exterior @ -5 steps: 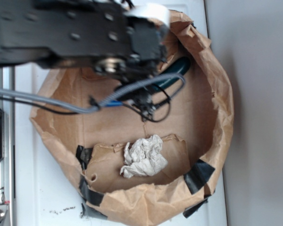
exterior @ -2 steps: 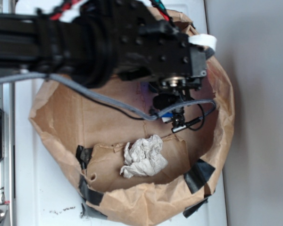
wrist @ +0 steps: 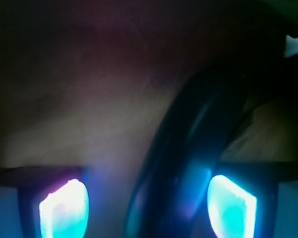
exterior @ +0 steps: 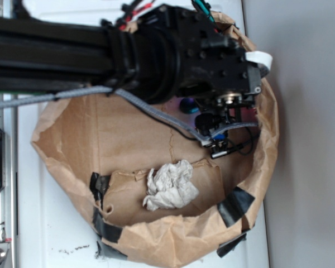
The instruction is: Grab the plastic pickle.
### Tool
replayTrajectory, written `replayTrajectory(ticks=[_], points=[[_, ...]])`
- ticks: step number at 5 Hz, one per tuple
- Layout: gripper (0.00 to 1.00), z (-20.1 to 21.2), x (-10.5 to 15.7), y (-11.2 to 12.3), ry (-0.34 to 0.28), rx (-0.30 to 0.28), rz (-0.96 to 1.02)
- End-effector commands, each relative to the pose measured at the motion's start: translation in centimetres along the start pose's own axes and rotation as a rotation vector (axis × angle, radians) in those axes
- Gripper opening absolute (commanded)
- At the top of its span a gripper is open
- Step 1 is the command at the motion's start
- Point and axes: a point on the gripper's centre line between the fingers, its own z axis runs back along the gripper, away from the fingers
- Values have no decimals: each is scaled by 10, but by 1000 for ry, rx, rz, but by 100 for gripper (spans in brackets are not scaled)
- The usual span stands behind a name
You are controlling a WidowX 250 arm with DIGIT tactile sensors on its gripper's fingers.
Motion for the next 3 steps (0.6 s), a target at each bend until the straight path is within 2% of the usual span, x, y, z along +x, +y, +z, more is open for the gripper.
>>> replayTrajectory(ticks=[1,3], points=[[0,15,4,16,-88,36,40],[0,31,-6,23,-147,64,75]])
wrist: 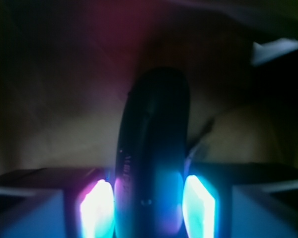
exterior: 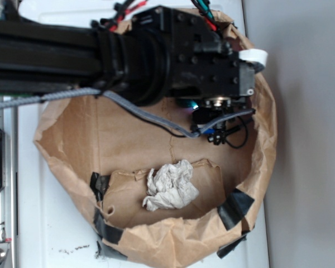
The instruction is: Grab the plastic pickle.
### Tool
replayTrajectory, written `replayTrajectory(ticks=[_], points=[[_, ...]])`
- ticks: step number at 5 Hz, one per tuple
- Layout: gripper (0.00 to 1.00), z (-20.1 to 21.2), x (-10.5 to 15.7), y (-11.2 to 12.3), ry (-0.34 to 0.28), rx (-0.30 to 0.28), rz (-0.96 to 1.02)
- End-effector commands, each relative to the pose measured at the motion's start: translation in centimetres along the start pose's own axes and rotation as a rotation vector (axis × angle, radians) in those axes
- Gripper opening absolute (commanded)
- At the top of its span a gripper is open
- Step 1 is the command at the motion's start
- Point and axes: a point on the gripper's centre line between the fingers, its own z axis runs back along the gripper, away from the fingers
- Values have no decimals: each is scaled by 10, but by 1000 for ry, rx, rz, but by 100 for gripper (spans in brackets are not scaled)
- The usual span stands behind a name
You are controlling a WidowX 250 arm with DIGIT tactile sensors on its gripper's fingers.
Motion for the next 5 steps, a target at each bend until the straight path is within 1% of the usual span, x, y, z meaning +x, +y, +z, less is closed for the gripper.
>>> replayTrajectory(ticks=[1,2,3,4,5], points=[[0,43,-5,19,-140,-25,32],[0,63,-18,25,-179,-64,10],[0,86,-39,31,-232,-122,-22],[0,100,-59,28,-258,-140,-144],[0,102,-66,22,-304,-125,-299]])
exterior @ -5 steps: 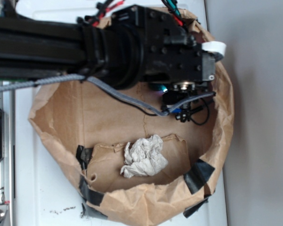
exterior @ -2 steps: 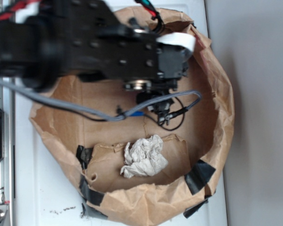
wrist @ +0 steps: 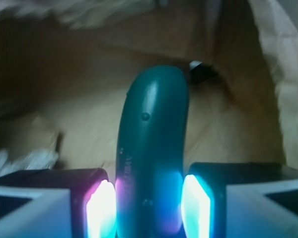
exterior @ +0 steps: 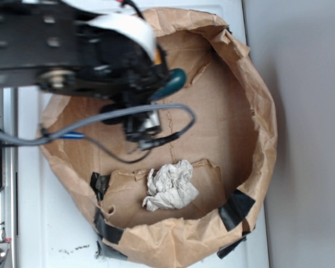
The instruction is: Grab the plastic pickle.
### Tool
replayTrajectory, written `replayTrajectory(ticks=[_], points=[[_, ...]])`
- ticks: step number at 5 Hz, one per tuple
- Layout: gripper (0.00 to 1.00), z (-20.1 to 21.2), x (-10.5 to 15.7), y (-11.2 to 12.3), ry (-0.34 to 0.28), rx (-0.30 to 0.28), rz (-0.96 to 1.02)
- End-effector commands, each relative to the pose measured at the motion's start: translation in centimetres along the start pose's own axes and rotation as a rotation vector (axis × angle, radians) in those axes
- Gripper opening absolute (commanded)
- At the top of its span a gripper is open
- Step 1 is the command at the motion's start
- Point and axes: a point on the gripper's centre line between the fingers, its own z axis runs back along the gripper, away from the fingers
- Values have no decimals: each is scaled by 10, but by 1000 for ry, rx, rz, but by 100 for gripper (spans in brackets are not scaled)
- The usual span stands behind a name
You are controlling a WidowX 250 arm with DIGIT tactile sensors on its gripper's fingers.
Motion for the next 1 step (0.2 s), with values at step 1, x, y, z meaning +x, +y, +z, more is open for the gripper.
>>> replayTrajectory(ticks=[1], points=[[0,11,-7,-9,-123,60,-365]])
